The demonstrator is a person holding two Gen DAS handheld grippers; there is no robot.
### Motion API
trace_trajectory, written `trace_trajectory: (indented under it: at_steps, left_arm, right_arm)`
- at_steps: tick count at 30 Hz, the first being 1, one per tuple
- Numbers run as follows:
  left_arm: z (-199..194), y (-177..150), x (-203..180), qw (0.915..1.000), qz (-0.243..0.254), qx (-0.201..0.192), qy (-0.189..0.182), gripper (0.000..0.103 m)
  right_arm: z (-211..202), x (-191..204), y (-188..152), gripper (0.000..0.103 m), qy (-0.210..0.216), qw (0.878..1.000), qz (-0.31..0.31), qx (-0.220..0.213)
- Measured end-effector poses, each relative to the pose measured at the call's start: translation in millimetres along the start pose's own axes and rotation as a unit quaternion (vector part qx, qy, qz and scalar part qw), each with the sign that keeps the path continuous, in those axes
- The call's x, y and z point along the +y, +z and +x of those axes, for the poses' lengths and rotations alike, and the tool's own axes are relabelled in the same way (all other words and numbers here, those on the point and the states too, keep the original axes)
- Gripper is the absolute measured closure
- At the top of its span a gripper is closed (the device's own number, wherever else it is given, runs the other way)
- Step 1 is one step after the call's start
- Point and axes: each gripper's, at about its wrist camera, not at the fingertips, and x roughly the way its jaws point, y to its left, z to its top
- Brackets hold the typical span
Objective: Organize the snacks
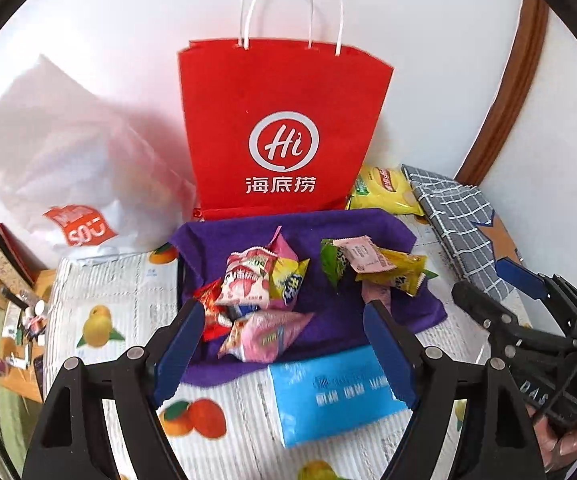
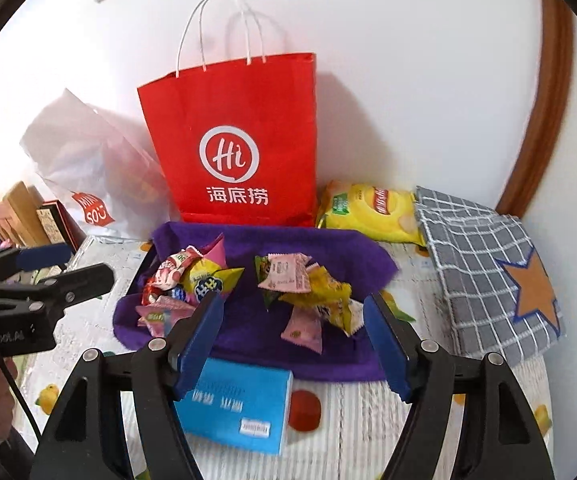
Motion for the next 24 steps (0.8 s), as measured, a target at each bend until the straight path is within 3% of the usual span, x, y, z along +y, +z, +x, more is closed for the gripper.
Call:
trace_trajectory:
  at_steps: [14,18,24]
  left_arm:
    - [-90.4,-67.7,-26.4,0.9982,-0.007,-0.055,0.021,0.022]
    - [-111.2,-89.5,-35.3,0.9969,-0.003,-0.073,0.027,0.022]
    - [-135.2,-117.0,-46.6,0.9952,-0.004,-0.091,0.036,0.022]
  right_arm:
    - [-92.8,-1.0,-54.7,0.029,0.003,1.000,-0.002,-0.025]
    - [-119.2,3.0,-74.4,0.016,0.000,0.999,-0.011,-0.047]
    - [-150.0,6.2,-97.3,0.009,-0.001,0.997,-0.017,-0.074]
